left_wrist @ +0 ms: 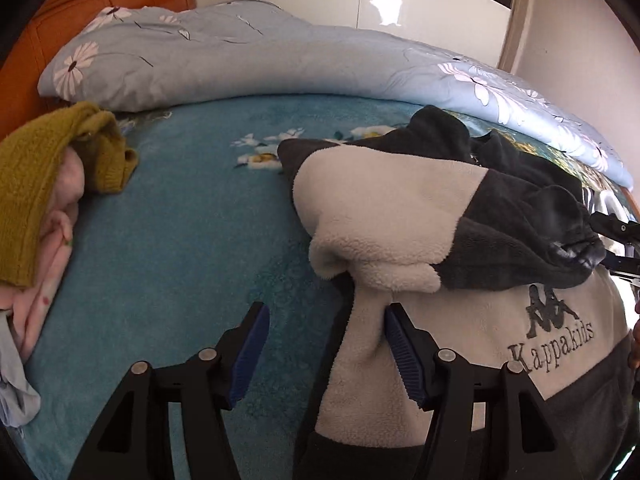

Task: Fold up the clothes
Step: 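Grasp the other hoodie sleeve with the right gripper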

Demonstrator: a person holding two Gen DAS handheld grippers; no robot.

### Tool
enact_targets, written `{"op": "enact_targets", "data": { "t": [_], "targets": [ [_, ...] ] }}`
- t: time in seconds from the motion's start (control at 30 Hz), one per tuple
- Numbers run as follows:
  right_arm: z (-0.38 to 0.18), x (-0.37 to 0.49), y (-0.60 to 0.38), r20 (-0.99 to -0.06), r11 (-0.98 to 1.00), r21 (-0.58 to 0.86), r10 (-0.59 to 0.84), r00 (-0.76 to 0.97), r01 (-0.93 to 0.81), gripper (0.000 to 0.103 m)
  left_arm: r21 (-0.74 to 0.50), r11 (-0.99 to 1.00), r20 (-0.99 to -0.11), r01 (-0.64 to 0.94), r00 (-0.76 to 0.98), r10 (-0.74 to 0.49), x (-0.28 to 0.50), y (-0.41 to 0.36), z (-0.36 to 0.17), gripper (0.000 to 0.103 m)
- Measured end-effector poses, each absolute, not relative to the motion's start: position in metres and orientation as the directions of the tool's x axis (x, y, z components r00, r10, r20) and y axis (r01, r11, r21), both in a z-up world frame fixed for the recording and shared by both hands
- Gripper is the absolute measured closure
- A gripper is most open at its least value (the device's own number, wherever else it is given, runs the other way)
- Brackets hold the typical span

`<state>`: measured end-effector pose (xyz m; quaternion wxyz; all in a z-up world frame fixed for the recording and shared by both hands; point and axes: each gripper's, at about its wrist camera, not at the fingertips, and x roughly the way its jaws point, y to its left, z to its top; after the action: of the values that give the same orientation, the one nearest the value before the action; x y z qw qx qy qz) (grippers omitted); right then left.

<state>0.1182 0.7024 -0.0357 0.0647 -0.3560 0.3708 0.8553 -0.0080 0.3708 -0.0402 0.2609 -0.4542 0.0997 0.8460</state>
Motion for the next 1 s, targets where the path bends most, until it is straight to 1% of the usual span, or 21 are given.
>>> {"op": "enact_targets", "data": {
  "t": [0.03,0.07,0.1,0.13,0.17,0.2,0.23,0.3,0.37,0.47,0.53,0.67,0.77,0.87,0.93,0.97,1.0],
  "targets": [
    [-0.036,0.117,0.704,-0.641,-0.701,0.614,-0.174,-0.748,-0.364,0.031,-0.081,-0.848,-0.821,-0.523,-0.447,0.354,-0.012,0.371,-0.042,0.039],
    [-0.036,0.114,0.705,-0.628,-0.684,0.639,-0.201,-0.752,-0.351,0.041,-0.1,-0.852,-0.821,-0.514,-0.441,0.363,-0.016,0.37,-0.043,0.039],
    [-0.037,0.111,0.705,-0.626,-0.675,0.651,-0.22,-0.748,-0.346,0.05,-0.12,-0.855,-0.82,-0.504,-0.435,0.372,-0.02,0.37,-0.044,0.039],
    [-0.037,0.107,0.705,-0.639,-0.678,0.645,-0.225,-0.735,-0.352,0.055,-0.139,-0.859,-0.82,-0.492,-0.428,0.379,-0.023,0.369,-0.044,0.039],
    [-0.037,0.104,0.704,-0.656,-0.684,0.633,-0.225,-0.72,-0.363,0.074,-0.165,-0.86,-0.819,-0.483,-0.419,0.392,-0.026,0.368,-0.044,0.039],
    [-0.036,0.102,0.704,-0.659,-0.68,0.636,-0.231,-0.716,-0.366,0.079,-0.186,-0.858,-0.812,-0.479,-0.417,0.408,-0.027,0.367,-0.042,0.039],
    [-0.033,0.102,0.705,-0.648,-0.672,0.649,-0.241,-0.722,-0.358,0.079,-0.179,-0.863,-0.806,-0.472,-0.432,0.404,-0.027,0.368,-0.041,0.039],
    [-0.015,0.109,0.709,-0.621,-0.686,0.646,-0.217,-0.753,-0.335,0.08,-0.138,-0.878,-0.809,-0.458,-0.459,0.367,-0.029,0.37,-0.041,0.039],
    [0.009,0.119,0.717,-0.579,-0.71,0.637,-0.183,-0.794,-0.301,0.081,-0.147,-0.885,-0.819,-0.442,-0.448,0.36,-0.034,0.369,-0.044,0.038],
    [0.032,0.135,0.732,-0.571,-0.753,0.574,-0.088,-0.816,-0.321,0.081,-0.161,-0.888,-0.825,-0.43,-0.436,0.36,-0.034,0.367,-0.048,0.038],
    [0.025,0.141,0.744,-0.587,-0.735,0.583,-0.088,-0.805,-0.345,0.081,-0.159,-0.889,-0.829,-0.429,-0.431,0.356,-0.033,0.366,-0.05,0.038],
    [-0.025,0.141,0.756,-0.702,-0.693,0.554,-0.093,-0.706,-0.461,0.081,-0.154,-0.898,-0.837,-0.411,-0.428,0.34,-0.035,0.363,-0.056,0.038],
    [-0.041,0.147,0.76,-0.698,-0.666,0.572,-0.09,-0.711,-0.478,0.081,-0.172,-0.897,-0.837,-0.407,-0.42,0.351,-0.038,0.356,-0.057,0.037],
    [-0.037,0.144,0.756,-0.71,-0.684,0.545,-0.071,-0.7,-0.484,0.08,-0.181,-0.893,-0.839,-0.411,-0.409,0.358,-0.038,0.354,-0.059,0.036],
    [-0.03,0.144,0.75,-0.728,-0.713,0.506,-0.05,-0.684,-0.486,0.077,-0.176,-0.888,-0.84,-0.424,-0.407,0.36,-0.033,0.354,-0.055,0.036],
    [-0.025,0.148,0.746,-0.733,-0.725,0.489,-0.04,-0.679,-0.485,0.068,-0.171,-0.885,-0.837,-0.434,-0.409,0.362,-0.029,0.354,-0.053,0.036],
    [-0.019,0.151,0.743,-0.737,-0.737,0.473,-0.031,-0.676,-0.482,0.055,-0.166,-0.88,-0.833,-0.445,-0.415,0.367,-0.025,0.352,-0.049,0.036]
  ]
}}
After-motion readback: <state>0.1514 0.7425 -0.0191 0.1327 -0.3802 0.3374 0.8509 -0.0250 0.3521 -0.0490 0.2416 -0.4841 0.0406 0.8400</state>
